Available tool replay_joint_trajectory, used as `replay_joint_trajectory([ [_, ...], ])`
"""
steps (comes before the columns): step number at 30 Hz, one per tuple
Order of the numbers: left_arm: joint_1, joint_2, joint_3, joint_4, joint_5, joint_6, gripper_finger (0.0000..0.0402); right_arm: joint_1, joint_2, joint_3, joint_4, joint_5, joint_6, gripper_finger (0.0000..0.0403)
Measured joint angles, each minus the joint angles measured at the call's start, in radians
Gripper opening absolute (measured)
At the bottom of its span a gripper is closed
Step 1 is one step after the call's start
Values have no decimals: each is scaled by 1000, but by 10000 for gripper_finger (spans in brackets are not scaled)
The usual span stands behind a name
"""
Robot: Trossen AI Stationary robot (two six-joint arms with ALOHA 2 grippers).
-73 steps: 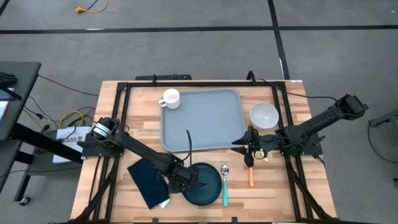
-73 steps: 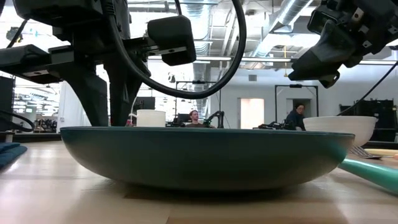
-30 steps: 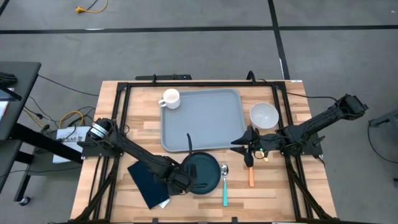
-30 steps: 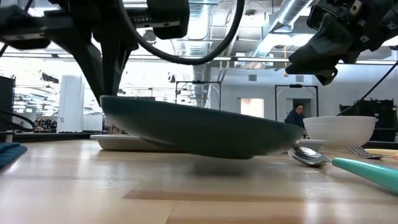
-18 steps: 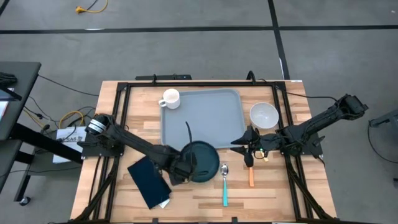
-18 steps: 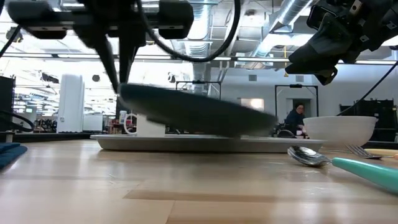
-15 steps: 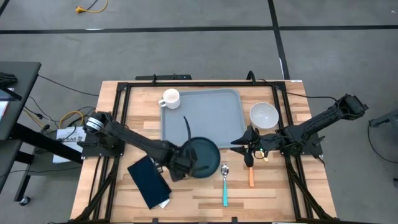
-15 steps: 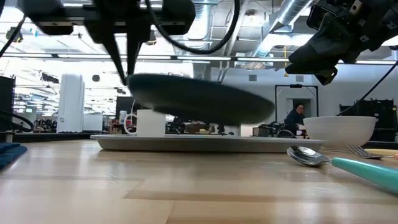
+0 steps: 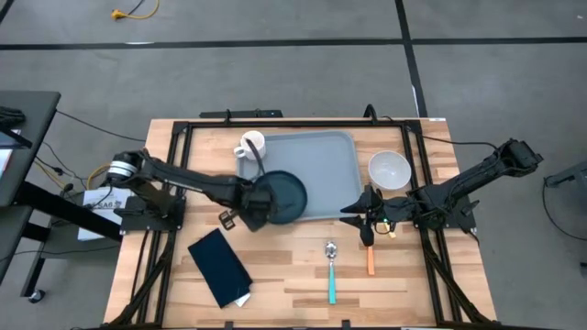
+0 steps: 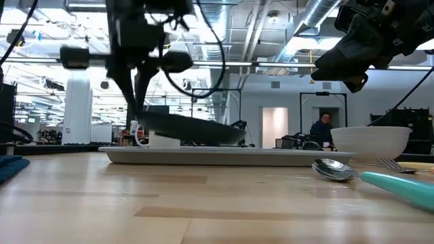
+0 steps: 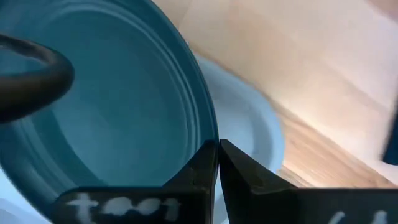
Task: Set up tray
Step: Put the green plate on the gray serving tray below the mug
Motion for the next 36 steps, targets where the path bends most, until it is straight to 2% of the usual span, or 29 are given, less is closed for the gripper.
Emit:
replay_joint_trajectory([
  [3,52,-58,-100,115,14,0,0,0,0,0,0,0,0,134],
  [6,93,-97,-176,163,9,0,0,0,0,0,0,0,0,134],
  [12,130,-102,-251,219,7,5,0,0,0,0,0,1,-1,133],
  [24,134,-102,-259,282,7,-19,11,0,0,0,0,2,-1,134],
  [29,148,-102,-259,281,13,-71,38,0,0,0,0,3,-1,133],
  [36,148,-102,-259,281,10,-120,96,0,0,0,0,3,-1,134],
])
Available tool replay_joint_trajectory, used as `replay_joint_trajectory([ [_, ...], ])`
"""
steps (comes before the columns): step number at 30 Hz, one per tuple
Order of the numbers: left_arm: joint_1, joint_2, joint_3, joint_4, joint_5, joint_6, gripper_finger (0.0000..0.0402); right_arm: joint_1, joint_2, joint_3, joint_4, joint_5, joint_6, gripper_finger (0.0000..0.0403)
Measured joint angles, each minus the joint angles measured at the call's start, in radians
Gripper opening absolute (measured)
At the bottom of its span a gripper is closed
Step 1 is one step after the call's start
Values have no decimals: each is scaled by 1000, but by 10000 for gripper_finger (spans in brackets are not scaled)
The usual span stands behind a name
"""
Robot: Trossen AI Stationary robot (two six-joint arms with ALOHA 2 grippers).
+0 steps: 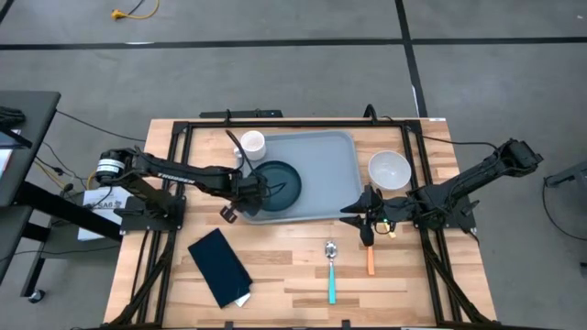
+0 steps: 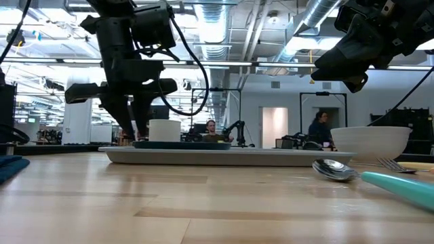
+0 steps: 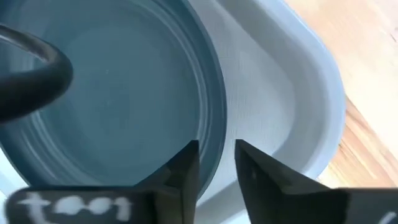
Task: Set up tray
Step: Put the green plate on the gray serving tray below the mug, then put the white bowl on the top of the green plate on the gray serving tray
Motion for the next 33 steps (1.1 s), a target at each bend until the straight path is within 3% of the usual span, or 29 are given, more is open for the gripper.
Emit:
replay_joint_trajectory([
  [6,1,0,17,-6,26,-141,132,0,0,0,0,-1,0,133],
  [13,36,-53,158,-93,220,-387,141,0,0,0,9,-3,0,134],
  [22,32,-225,160,7,646,-567,142,0,0,0,80,-1,-3,134],
  [29,-115,-283,58,191,664,-687,142,0,48,-1,145,-1,-26,134],
  [33,-224,-282,17,270,574,-763,142,-4,109,-1,211,-1,-57,133],
])
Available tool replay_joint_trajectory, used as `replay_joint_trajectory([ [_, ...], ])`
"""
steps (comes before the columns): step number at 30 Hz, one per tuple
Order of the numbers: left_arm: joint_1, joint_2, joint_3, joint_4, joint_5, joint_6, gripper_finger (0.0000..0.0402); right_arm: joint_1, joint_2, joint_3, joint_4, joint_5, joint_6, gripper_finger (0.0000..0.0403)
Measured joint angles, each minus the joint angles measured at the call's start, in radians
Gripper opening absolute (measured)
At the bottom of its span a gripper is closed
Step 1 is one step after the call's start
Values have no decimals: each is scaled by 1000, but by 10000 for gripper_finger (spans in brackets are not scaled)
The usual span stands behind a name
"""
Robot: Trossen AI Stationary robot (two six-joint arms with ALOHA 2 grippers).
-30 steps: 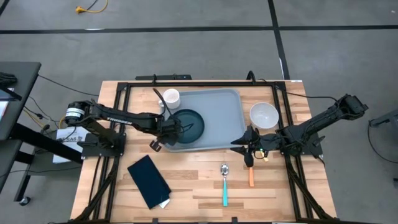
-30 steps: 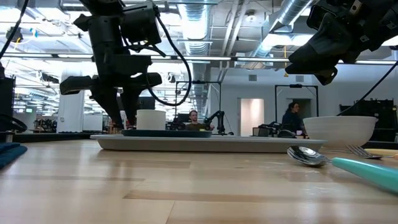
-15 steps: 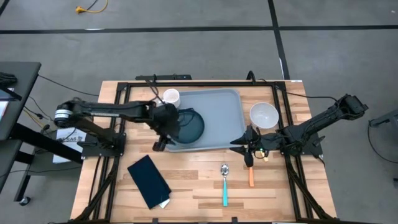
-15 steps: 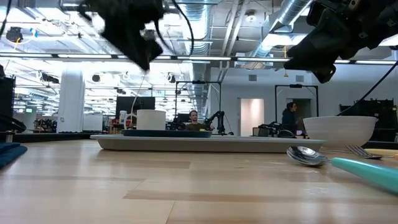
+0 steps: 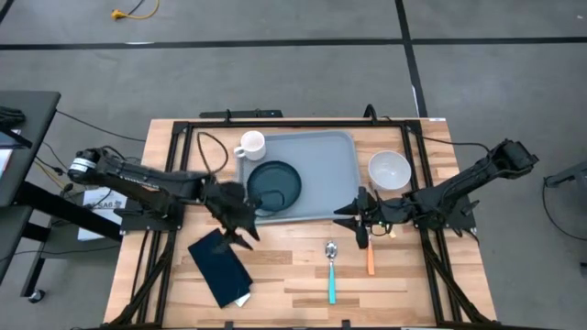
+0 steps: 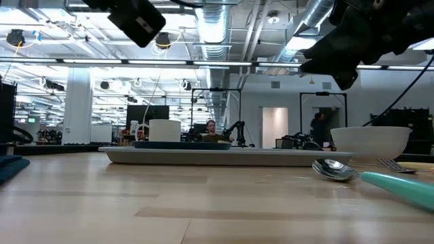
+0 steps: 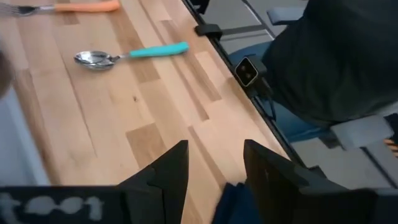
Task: Set up tray
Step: Put the white bowl on the top of the green plate on the gray serving tray
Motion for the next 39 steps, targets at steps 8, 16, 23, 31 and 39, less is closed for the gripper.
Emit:
replay_joint_trajectory([
  [8,-229,0,-159,413,-263,-157,142,29,72,0,122,2,-79,132],
  [16,-386,2,-254,723,-509,-55,142,101,134,0,270,25,-126,133],
  [23,-379,48,-300,931,-549,224,142,157,144,1,306,38,-134,133],
  [31,-253,-25,-213,258,-555,-192,142,232,144,1,301,140,-160,134],
  [39,-330,-26,-142,78,-538,-258,142,285,144,1,295,212,-161,134],
])
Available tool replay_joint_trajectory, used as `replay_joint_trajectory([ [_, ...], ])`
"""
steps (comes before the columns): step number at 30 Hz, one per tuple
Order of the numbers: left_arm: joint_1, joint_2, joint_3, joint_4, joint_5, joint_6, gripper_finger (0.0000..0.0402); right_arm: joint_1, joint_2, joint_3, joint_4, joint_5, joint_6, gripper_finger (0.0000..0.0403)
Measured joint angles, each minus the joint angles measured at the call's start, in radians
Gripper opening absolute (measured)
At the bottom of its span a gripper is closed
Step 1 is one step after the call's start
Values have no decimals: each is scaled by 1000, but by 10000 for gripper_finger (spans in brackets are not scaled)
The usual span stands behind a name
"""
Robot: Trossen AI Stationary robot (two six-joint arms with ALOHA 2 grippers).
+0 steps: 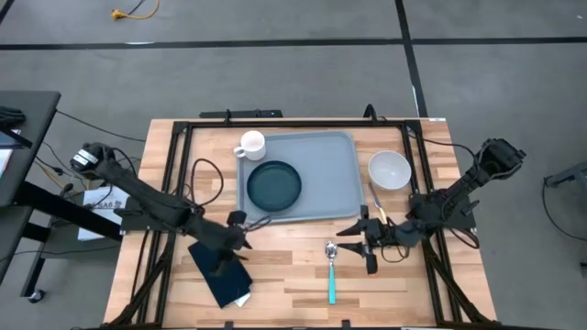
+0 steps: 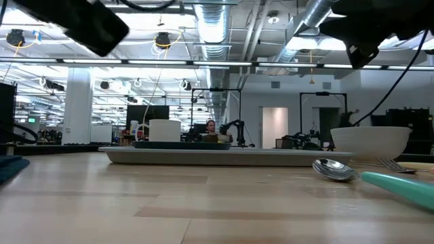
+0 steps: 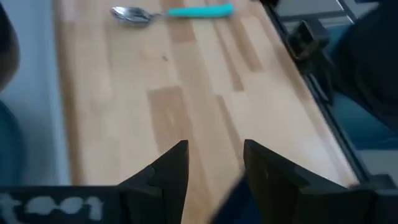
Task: Set up tray
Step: Put the white bowl on the top of the green plate on the gray serving tray
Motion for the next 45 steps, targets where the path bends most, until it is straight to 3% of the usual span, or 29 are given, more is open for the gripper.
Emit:
replay_joint_trajectory([
  [7,-129,0,41,-150,-142,-258,142,9,0,0,-2,6,-17,134],
  [12,-203,11,41,-153,-136,-466,141,9,0,0,10,2,-16,134],
  [17,-271,36,42,-116,-150,-498,141,15,0,0,20,1,1,134],
  [22,-292,37,42,-123,-290,-433,141,1,-41,25,-39,87,1,130],
  [26,-303,36,42,-38,-415,-271,141,-30,-129,100,-341,196,25,126],
  [30,-301,35,42,58,-491,-91,141,-105,-209,226,-793,221,205,125],
  [34,-267,33,42,86,-477,-3,141,-220,-234,381,-1319,79,473,124],
  [37,-215,32,42,59,-396,65,141,-302,-233,460,-1607,-5,562,124],
  [41,-115,1,42,24,-274,168,141,-421,-233,510,-1796,-137,535,124],
  [45,13,-82,42,-33,-168,256,141,-535,-232,516,-1839,-311,403,124],
])
